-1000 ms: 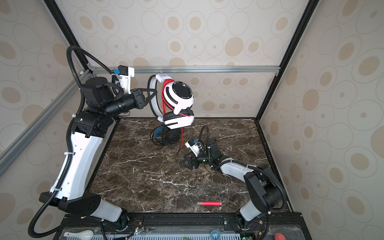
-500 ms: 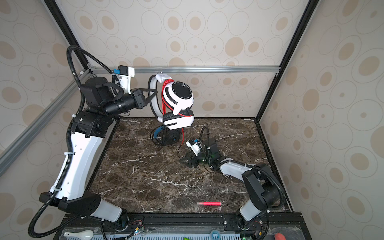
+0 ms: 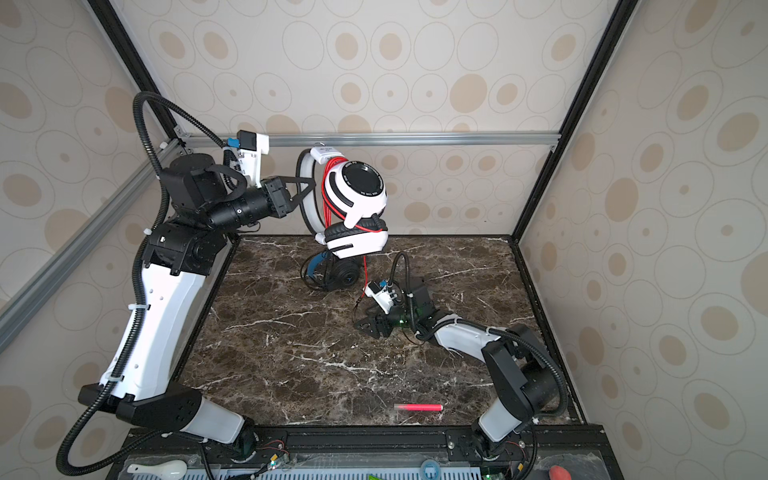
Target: Wrap the headphones
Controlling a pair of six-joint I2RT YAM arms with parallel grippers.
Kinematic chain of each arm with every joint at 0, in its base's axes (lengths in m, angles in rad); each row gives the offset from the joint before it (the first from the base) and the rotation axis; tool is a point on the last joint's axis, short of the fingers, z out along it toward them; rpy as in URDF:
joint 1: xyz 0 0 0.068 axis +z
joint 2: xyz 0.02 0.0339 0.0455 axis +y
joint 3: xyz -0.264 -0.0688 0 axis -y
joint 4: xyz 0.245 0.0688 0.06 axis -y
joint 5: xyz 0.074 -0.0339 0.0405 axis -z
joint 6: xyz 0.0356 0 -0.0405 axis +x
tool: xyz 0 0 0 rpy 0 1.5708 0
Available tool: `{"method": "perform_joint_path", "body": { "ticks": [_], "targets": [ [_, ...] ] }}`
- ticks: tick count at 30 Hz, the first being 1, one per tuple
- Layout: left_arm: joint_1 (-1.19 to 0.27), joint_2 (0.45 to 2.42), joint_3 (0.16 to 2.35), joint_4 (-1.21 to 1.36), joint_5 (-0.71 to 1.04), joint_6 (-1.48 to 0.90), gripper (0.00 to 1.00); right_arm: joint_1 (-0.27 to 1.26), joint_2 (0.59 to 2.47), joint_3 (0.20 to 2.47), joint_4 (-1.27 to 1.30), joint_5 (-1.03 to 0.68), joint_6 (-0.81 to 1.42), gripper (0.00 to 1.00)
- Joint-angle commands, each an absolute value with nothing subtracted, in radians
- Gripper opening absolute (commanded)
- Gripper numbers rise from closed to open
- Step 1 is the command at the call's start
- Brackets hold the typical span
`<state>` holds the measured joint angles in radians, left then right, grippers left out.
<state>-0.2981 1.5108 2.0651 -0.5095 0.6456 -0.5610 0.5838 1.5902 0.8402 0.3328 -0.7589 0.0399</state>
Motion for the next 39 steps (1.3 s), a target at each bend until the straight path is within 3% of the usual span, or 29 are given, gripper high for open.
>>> {"method": "perform_joint_path", "body": {
  "ticks": [1, 27, 39],
  "targets": [
    [-0.287, 1.479, 2.087, -0.423, 0.672, -0.620, 0.00, 0.599, 1.616, 0.872, 0.304, -0.808, 0.000, 0.69],
    [-0.270, 1.476, 2.089, -0.397, 0.696, -0.647, 0.00, 0.607, 1.692, 0.884, 0.325, -0.793, 0.012, 0.60],
    [-0.264, 1.473, 2.078, -0.373, 0.703, -0.664, 0.00, 0.607, 1.726, 0.897, 0.333, -0.745, 0.016, 0.49]
  ]
}}
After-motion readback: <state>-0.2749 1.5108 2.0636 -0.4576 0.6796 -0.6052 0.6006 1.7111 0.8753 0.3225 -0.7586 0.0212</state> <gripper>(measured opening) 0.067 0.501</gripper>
